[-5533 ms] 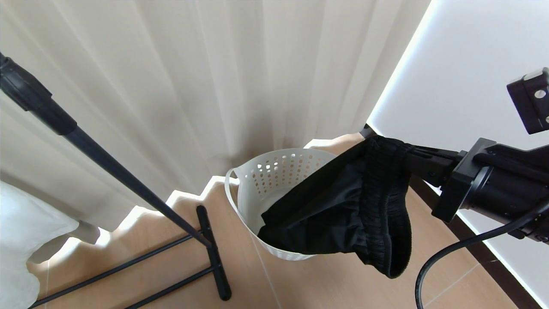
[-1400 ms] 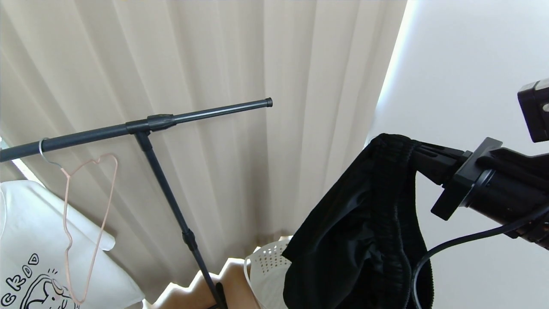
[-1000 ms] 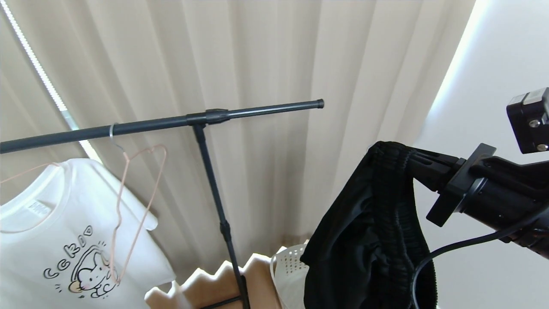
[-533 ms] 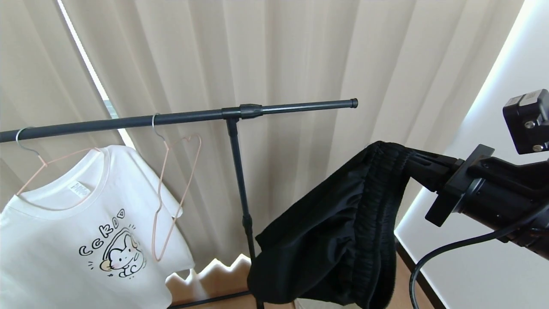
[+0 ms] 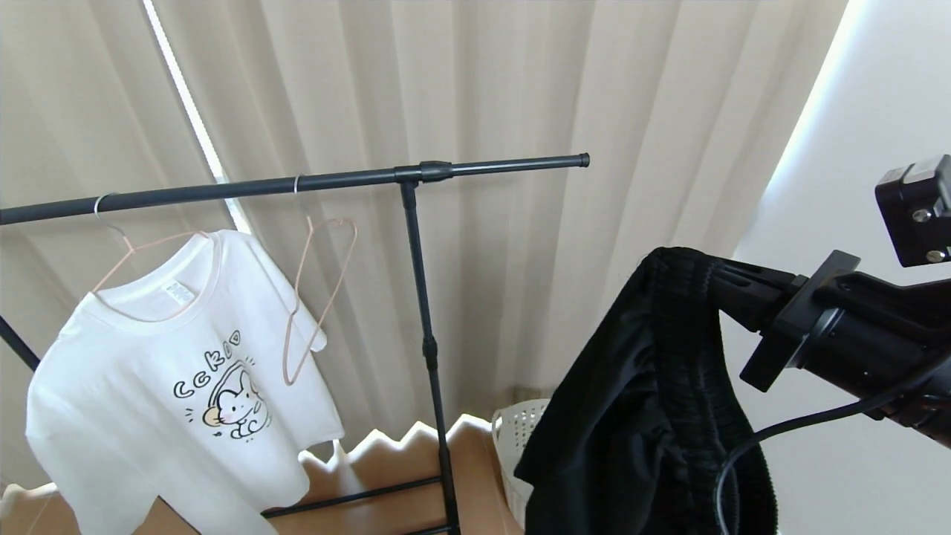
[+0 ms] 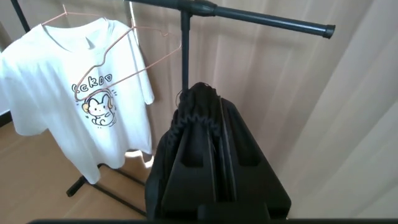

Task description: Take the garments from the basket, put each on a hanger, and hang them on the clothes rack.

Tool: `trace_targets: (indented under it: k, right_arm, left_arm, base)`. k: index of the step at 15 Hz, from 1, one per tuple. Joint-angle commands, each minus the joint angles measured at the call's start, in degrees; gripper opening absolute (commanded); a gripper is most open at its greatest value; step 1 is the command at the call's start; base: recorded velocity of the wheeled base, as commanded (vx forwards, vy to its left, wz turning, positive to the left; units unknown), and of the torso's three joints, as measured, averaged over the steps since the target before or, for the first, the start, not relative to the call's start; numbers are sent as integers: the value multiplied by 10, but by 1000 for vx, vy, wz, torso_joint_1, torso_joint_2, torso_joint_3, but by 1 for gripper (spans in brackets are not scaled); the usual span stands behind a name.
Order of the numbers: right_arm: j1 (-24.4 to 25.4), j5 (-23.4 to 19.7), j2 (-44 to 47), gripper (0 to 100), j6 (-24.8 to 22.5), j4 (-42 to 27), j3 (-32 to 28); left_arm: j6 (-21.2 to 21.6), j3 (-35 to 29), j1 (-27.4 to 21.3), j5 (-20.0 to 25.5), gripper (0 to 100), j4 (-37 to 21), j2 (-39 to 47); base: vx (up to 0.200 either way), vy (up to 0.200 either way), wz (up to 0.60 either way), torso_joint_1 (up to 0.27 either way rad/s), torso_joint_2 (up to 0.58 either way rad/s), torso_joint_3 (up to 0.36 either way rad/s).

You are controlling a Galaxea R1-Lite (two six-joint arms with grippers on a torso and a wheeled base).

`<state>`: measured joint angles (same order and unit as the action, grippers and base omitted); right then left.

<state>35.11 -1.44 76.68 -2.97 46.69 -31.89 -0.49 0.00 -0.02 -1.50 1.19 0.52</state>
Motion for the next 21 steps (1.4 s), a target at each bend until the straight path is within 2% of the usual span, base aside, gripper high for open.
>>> trace_targets:
  k: [1,5,11,14,17,21]
  right_arm:
    - [1,-1,0,0,0,2,0]
    - [0,-1,0,0,0,2,0]
    - [1,-1,0,0,0,2,2]
    - [-3,0,0,0,0,2,0]
    - [-14,-1,0,0,0,2,0]
    - [-14,-1,-2,0,0,2,2]
  left_arm:
    - [0,0,0,-1,100,0,1]
    - [0,0,0,-1,100,0,1]
    - [0,0,0,0,100,0,1]
    - [0,0,0,-1,100,0,1]
    - [0,0,0,-1,100,0,1]
    - [0,0,0,0,100,0,1]
  base:
    - [0,200,0,-7,2,2]
    - [0,200,0,11,4,1]
    - [-200,0,0,3,9,-2]
    - [0,0,0,0,0,0]
    - [0,0,600,7,4,6]
    - [0,0,0,0,0,0]
